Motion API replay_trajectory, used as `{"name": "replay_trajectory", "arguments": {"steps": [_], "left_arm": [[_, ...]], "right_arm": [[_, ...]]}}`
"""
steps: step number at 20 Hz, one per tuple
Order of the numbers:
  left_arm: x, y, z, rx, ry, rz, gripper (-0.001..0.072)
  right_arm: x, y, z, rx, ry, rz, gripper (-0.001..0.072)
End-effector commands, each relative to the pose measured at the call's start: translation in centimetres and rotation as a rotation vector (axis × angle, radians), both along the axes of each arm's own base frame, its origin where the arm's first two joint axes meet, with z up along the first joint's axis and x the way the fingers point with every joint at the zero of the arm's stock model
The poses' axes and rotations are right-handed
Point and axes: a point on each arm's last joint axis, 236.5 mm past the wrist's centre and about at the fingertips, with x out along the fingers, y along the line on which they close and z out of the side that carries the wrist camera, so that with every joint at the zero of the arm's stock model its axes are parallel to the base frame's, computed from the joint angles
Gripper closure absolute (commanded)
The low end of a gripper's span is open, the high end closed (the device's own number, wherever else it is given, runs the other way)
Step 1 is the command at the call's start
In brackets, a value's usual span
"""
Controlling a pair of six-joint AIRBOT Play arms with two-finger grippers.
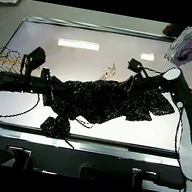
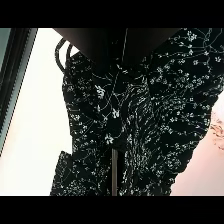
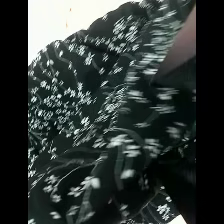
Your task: Fold the clothes and pants, and hang the long-sleeved shirts on hangers.
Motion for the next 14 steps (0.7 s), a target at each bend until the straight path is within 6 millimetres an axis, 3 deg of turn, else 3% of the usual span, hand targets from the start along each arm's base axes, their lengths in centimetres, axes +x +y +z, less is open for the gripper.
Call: {"name": "replay_trajectory", "arguments": {"steps": [1,2,3,7,8,9,12,14], "left_arm": [[0.0,0.0,0.0,-0.001,-0.001,0.001,0.0684],[0.0,0.0,0.0,-0.001,-0.001,0.001,0.0684],[0.0,0.0,0.0,-0.001,-0.001,0.001,0.0684],[0.0,0.0,0.1,-0.001,-0.001,0.001,0.0667],[0.1,0.0,0.1,-0.004,0.002,0.006,0.0574],[0.4,0.1,0.2,-0.016,0.016,0.031,0.0407],[2.6,0.6,1.1,-0.086,0.049,0.172,0.0147],[4.4,1.2,2.1,-0.138,0.04,0.271,0.0131]], "right_arm": [[-0.7,1.3,-0.5,0.006,0.018,0.036,0.0368],[-1.6,1.6,-0.4,0.013,0.044,0.064,0.0628],[-2.3,1.6,-0.3,0.014,0.063,0.085,0.0683],[-3.2,1.0,2.6,-0.013,0.007,0.083,0.0685],[-3.3,0.4,3.4,-0.036,-0.006,0.052,0.0686],[-3.6,-0.2,4.2,-0.063,-0.017,0.026,0.0686],[-4.7,-1.6,7.6,-0.106,-0.078,-0.043,0.0688],[-5.5,-2.4,10.0,-0.12,-0.119,-0.097,0.0688]]}}
